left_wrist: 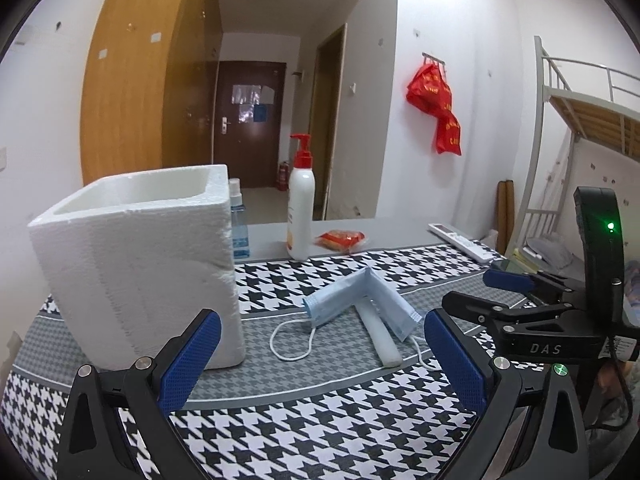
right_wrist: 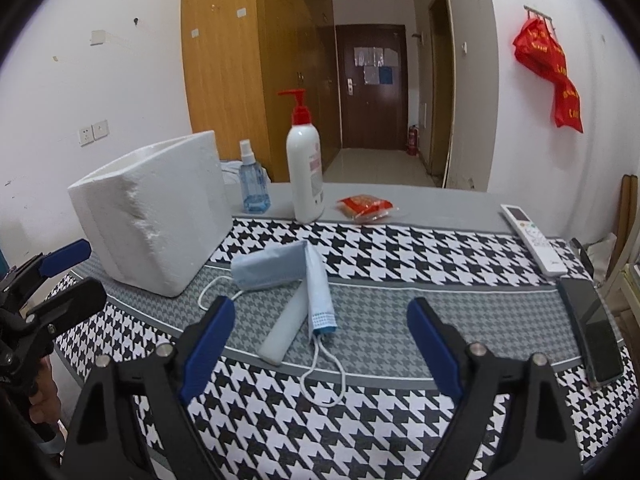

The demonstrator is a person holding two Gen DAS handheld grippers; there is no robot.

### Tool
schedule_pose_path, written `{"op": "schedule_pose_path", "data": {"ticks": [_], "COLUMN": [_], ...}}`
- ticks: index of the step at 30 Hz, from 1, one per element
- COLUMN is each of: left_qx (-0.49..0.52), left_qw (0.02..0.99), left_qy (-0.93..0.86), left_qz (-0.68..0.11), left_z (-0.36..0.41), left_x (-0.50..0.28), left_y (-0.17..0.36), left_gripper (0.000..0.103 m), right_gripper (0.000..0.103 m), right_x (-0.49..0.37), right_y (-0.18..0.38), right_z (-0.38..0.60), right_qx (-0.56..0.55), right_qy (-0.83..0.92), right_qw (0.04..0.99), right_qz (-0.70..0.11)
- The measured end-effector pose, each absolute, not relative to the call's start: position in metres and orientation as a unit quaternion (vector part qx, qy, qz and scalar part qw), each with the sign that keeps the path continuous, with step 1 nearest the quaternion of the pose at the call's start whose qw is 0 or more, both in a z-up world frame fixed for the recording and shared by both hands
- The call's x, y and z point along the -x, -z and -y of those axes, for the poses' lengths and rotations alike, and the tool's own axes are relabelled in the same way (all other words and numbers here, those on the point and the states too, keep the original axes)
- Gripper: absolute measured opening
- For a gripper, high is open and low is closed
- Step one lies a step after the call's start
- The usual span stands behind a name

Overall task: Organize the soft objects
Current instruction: 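Move the right tool down toward the blue face mask on the table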

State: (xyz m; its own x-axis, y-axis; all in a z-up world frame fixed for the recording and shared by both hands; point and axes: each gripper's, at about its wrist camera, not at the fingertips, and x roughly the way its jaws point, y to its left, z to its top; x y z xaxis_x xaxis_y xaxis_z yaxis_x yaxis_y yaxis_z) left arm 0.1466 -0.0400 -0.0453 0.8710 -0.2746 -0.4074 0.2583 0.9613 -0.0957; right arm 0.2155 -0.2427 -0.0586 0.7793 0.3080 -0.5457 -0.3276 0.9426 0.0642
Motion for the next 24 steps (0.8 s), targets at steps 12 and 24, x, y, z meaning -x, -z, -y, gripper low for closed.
{"op": "schedule_pose_path", "data": {"ticks": [12,24], "left_qx": [0.034,0.029], "left_qw": [0.96,0.955], "left_qy": [0.149,0.144], "left_qz": [-0.233,-0.256], "left_z": [0.043,0.047], "left_x": [-0.172,-0.186], "left_y": [0.055,0.066], "left_gripper": [0.102,0.102], "right_gripper": [0.071,0.051], "right_x": [-0.251,-0.277], "right_y": [0.068,0.086], "right_z": [0.236,0.227], "right_qx": [0.009,0.014], "right_qy": [-0.188,-0.194], "right_qw": [0.924,0.907], "right_qz": [-0.334,-0.374]}}
